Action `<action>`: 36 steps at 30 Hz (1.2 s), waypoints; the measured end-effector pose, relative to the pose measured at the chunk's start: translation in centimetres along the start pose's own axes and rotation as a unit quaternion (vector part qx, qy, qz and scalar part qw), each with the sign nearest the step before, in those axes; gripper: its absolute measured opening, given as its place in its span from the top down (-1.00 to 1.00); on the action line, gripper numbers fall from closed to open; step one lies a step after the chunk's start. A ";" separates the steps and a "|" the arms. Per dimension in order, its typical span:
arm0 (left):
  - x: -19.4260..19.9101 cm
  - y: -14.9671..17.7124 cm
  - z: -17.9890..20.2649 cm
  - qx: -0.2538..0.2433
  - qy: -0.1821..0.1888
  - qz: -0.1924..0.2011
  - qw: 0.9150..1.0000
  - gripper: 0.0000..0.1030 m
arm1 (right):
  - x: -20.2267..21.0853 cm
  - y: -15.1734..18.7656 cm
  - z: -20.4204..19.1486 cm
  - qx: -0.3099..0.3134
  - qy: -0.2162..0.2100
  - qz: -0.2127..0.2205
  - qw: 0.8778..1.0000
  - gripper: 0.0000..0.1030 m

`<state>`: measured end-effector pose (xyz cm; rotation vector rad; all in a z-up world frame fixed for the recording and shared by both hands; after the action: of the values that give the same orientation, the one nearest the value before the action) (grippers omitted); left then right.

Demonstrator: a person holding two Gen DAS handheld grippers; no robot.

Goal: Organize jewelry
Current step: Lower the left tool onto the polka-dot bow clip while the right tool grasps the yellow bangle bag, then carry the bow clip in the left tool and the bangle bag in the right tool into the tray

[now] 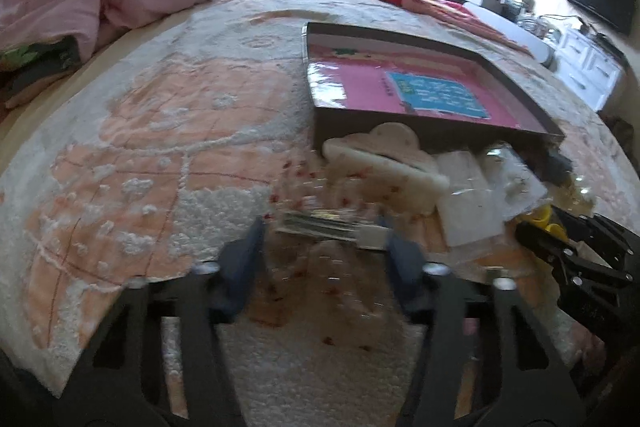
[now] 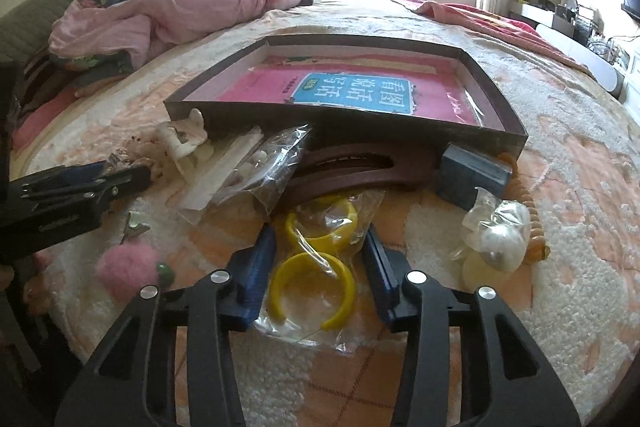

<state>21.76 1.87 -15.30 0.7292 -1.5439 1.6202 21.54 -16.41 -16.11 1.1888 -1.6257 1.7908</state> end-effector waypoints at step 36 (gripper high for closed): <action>8.5 -5.9 5.4 -0.005 0.009 0.093 0.996 0.31 | 8.8 -4.5 6.2 -0.030 0.011 0.119 0.992 0.25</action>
<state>21.51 -2.41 -4.43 0.5779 -1.6467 1.7470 22.27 -23.27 -6.76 0.9803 -1.8609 1.8718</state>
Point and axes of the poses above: each gripper's, at about its wrist camera, not at the fingertips, and x roughly against the way its jaws point, z to its right, y to its underside, the point moved 10 cm from there along -x, roughly the way its jaws point, and after that the axes turned 11 degrees about -z, right-handed, at the moved point
